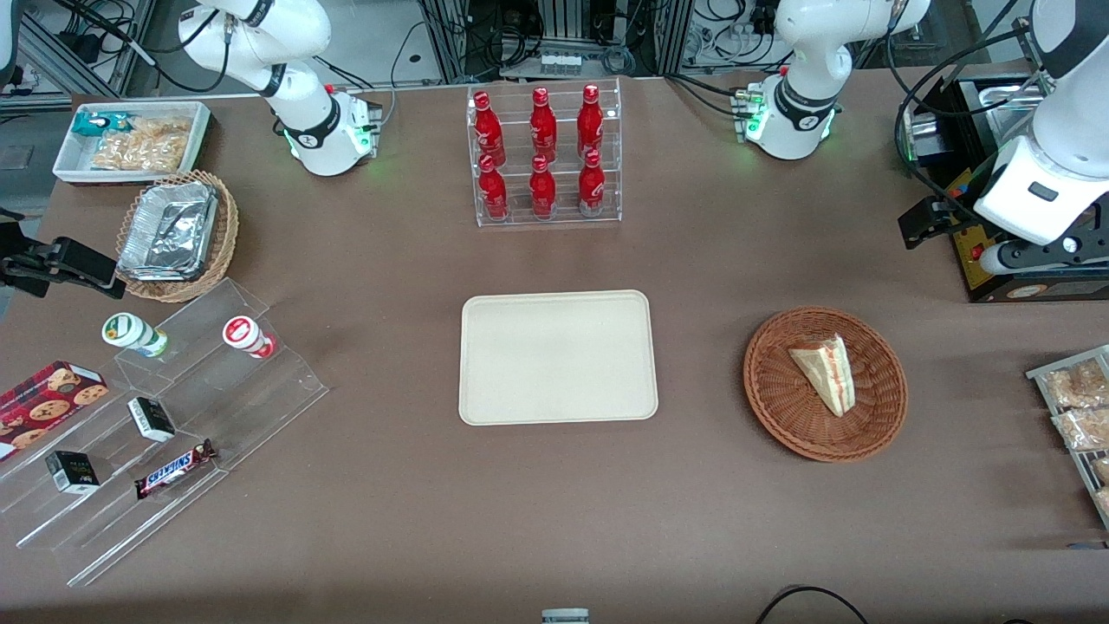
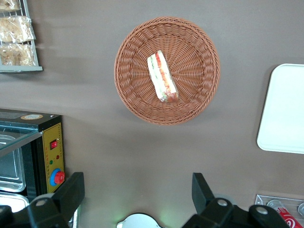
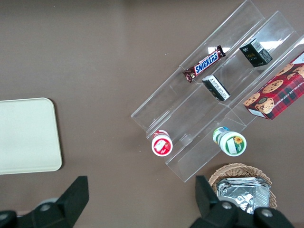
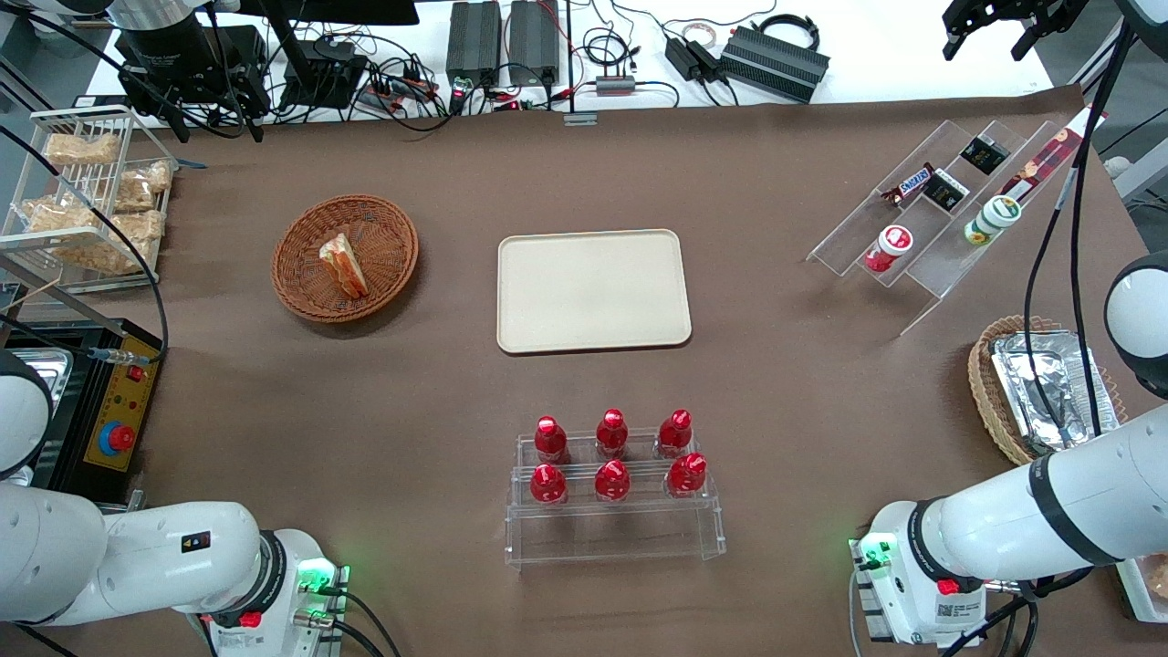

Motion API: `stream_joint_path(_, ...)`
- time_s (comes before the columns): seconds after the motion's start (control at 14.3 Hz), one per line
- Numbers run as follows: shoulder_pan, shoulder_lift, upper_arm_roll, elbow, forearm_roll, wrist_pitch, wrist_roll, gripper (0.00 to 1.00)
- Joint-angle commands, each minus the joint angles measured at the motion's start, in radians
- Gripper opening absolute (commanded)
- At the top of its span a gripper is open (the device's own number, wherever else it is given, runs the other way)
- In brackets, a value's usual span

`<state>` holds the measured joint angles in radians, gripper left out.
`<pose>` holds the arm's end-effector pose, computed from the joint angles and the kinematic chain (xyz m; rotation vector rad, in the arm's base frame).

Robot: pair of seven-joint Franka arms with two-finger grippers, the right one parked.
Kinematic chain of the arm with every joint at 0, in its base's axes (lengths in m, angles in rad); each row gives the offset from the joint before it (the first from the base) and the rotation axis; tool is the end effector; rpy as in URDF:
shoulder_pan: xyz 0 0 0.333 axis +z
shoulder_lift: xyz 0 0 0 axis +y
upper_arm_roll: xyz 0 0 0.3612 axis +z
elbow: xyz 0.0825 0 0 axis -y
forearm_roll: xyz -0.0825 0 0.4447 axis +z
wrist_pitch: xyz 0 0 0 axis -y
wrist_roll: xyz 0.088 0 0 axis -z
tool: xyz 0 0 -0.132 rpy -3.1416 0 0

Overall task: Place sandwich from basket to tray
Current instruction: 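Move the left gripper over the wicker basket toward the sandwich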

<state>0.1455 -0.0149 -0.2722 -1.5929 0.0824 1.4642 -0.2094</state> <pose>0.5915 -0.0649 0.6337 -3.0309 -0.1320 0.1493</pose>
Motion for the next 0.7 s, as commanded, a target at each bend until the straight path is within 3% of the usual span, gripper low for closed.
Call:
stream_joint_path(0.0, -0.004, -0.039, 0.007, -0.032, -0.016, -0.005, 0.019, 1.0)
stream_joint_path(0.35, 0.0, -0.024, 0.008, -0.12, -0.024, 0.043, 0.01, 1.0)
stream_joint_path(0.63, 0.005, 0.01, 0.05, -0.323, -0.02, 0.264, 0.007, 1.0)
